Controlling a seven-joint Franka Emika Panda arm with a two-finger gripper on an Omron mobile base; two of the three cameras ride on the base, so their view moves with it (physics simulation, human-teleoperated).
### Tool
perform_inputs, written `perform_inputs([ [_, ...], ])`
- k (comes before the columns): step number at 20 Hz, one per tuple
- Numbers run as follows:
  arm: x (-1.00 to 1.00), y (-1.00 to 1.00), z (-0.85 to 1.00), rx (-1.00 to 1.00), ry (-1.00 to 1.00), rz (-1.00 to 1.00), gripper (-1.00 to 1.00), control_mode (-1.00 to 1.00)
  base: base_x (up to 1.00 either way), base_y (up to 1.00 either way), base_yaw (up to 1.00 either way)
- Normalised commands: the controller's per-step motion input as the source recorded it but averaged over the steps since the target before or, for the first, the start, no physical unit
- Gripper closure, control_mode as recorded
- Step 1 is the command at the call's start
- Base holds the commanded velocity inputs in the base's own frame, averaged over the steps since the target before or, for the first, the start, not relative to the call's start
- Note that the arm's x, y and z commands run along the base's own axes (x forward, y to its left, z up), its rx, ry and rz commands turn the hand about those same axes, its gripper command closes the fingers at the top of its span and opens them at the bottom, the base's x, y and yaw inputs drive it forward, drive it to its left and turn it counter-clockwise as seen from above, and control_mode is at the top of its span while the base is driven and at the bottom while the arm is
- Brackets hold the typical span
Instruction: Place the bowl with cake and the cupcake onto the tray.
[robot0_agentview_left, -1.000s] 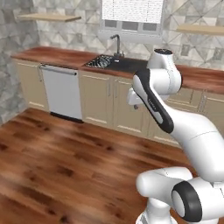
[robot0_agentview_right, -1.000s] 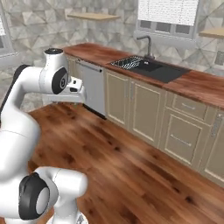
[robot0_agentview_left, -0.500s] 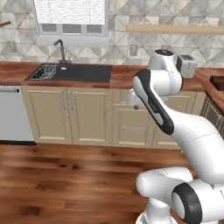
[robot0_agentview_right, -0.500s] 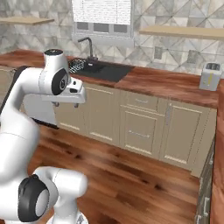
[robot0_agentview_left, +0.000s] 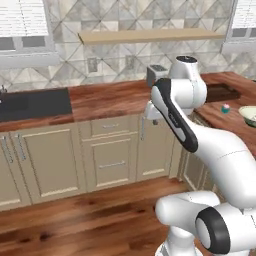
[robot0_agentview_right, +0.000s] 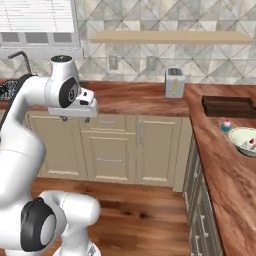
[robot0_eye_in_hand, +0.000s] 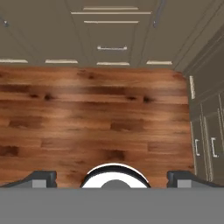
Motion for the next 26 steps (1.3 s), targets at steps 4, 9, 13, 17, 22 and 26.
perform_inputs([
  [4, 0.0, 0.0, 0.0, 0.0, 0.0, 0.0, -1.0, 1.0, 0.59, 0.24, -0.58],
  [9, 0.0, 0.0, 0.0, 0.0, 0.0, 0.0, -1.0, 1.0, 0.38, 0.34, -0.57],
  [13, 0.0, 0.0, 0.0, 0.0, 0.0, 0.0, -1.0, 1.0, 0.21, 0.43, -0.56],
  [17, 0.0, 0.0, 0.0, 0.0, 0.0, 0.0, -1.0, 1.0, 0.15, 0.45, -0.54],
  [22, 0.0, 0.0, 0.0, 0.0, 0.0, 0.0, -1.0, 1.0, 0.19, 0.43, -0.46],
  [26, 0.0, 0.0, 0.0, 0.0, 0.0, 0.0, -1.0, 1.0, 0.14, 0.49, -0.42],
])
